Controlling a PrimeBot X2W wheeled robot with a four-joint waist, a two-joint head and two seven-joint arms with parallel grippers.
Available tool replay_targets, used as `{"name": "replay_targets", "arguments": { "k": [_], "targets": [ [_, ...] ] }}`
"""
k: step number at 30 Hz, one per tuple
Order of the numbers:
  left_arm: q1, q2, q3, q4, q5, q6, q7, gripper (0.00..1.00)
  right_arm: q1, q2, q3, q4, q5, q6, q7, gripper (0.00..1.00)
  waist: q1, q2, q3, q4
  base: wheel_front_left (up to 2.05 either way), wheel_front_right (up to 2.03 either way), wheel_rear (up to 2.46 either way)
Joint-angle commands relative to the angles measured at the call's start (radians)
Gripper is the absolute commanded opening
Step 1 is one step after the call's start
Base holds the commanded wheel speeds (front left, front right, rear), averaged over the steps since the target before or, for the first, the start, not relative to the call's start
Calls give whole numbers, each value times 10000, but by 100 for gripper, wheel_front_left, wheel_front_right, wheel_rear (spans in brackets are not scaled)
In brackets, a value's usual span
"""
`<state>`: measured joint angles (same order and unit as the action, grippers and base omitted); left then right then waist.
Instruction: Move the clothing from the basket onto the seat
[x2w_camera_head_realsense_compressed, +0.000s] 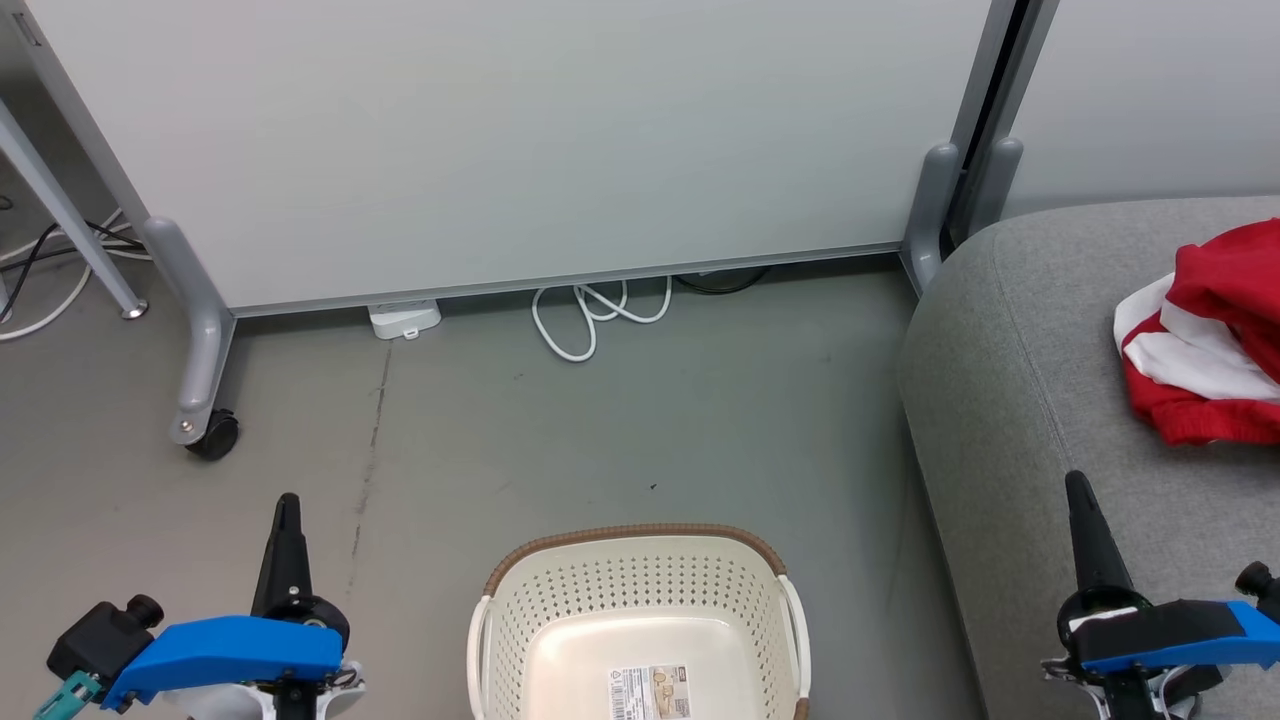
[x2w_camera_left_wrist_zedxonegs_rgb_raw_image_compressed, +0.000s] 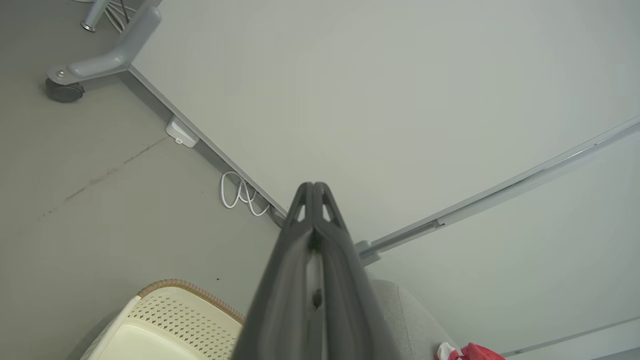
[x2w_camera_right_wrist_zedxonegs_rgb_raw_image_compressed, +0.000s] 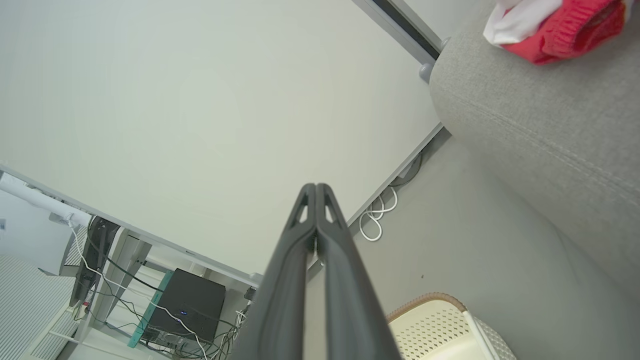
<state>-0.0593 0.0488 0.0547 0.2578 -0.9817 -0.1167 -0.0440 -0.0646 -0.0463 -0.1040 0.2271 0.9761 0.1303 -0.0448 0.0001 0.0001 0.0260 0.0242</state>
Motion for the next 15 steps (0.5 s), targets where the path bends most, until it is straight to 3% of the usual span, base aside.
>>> {"name": "replay_targets", "arguments": {
  "k": [1,15],
  "targets": [
    [-240,22,89,-131,-375,-77,84,0,-264,-46,-23,-67,380,4,93,0,-1,-1,-6,-7,0,0,0],
    [-325,23,213,-139,-1776,-96,448,0,-319,-50,-47,-11,1798,5,454,0,-1,-1,-48,-51,0,0,0]
  ]
}}
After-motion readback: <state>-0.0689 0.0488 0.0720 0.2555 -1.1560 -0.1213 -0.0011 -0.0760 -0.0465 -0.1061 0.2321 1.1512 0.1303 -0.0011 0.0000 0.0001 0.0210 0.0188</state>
